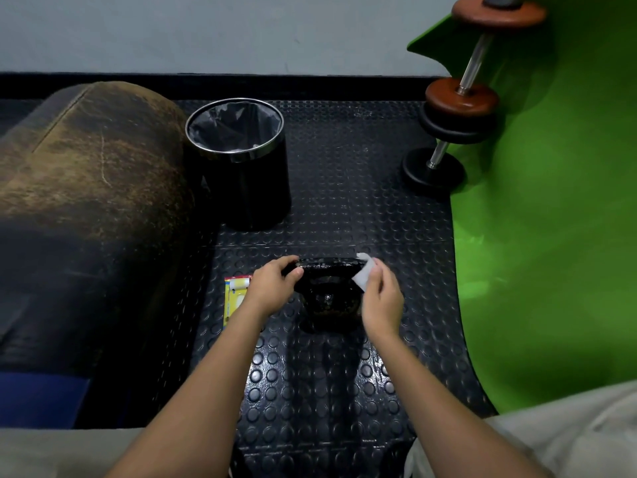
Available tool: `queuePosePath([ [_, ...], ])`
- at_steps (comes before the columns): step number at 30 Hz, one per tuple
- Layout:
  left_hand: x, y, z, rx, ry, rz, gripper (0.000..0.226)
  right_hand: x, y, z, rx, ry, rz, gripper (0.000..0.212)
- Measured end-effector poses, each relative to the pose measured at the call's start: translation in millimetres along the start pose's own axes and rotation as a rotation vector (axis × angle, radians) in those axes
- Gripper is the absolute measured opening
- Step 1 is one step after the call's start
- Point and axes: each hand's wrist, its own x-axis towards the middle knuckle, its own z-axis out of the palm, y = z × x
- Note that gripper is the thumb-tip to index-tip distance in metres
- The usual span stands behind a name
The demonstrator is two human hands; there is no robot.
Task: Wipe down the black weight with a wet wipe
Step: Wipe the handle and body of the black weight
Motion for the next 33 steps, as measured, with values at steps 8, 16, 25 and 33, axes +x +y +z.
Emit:
queuePosePath([
  [8, 0.7, -1.1, -0.1, -0.003, 0.002, -0.006, 0.041, 17.4, -10.9, 4.7, 0.180, -0.077, 0.452, 0.031],
  [16, 1.3, -2.0, 0.8, -0.024, -0.001, -0.009, 0.041, 3.9, 0.8, 6.9, -0.162, -0.029, -0.293, 0.034],
  [25, -0.9, 0.3, -0.5, -0.025, 0.000, -0.011, 0.042, 22.8, -14.0, 1.5, 0.234, -0.112, 0.525, 0.033],
  [33, 0.1, -1.0, 0.7, -0.029, -0.004, -0.017, 0.040, 4.5, -7.4, 3.8, -0.172, -0.056, -0.269, 0.035],
])
